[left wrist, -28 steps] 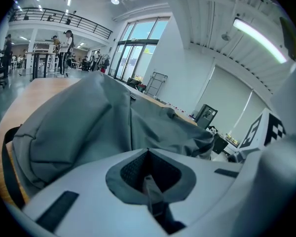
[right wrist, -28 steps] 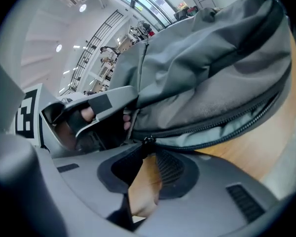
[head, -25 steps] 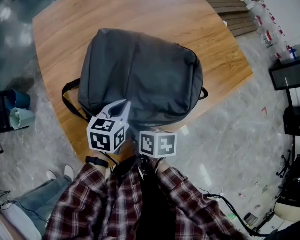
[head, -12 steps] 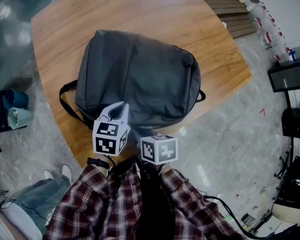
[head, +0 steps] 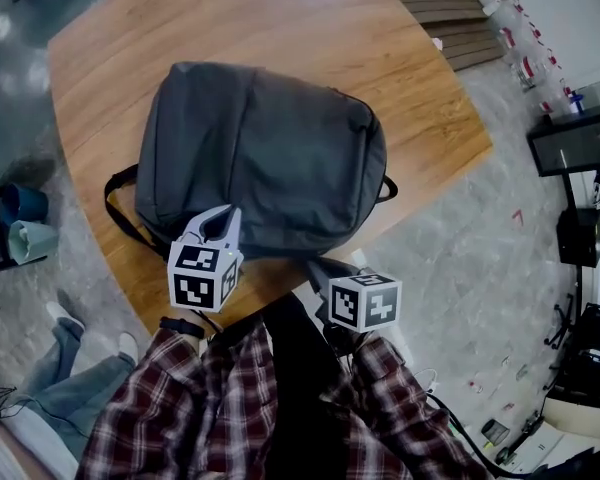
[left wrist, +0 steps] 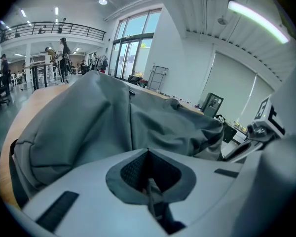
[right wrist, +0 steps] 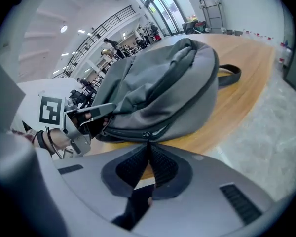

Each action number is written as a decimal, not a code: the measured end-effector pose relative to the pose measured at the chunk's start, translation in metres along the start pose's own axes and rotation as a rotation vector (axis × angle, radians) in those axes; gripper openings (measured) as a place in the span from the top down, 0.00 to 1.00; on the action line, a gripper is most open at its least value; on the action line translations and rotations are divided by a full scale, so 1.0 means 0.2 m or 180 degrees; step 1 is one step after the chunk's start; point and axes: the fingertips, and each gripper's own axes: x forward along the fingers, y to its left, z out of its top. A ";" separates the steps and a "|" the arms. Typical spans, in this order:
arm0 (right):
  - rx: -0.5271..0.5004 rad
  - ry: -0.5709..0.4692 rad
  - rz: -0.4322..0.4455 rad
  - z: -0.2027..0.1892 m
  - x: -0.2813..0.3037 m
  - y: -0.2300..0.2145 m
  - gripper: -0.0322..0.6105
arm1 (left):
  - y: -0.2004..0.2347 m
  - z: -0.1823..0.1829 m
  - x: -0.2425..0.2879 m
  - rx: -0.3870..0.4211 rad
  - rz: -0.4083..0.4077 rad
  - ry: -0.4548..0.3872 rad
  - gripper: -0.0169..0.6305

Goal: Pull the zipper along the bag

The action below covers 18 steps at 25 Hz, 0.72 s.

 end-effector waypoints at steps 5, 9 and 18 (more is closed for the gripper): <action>0.0055 -0.0163 -0.0204 0.06 -0.10 -0.18 0.92 | 0.01 -0.01 0.01 -0.0004 0.0006 0.0024 0.96; -0.0093 -0.0122 -0.0298 0.07 -0.11 -0.21 0.92 | 0.00 0.00 0.00 0.0007 0.0023 0.0017 0.96; -0.0396 0.0198 -0.0139 -0.14 -0.03 -0.05 0.92 | 0.05 0.07 0.09 0.1091 0.0429 0.0141 0.96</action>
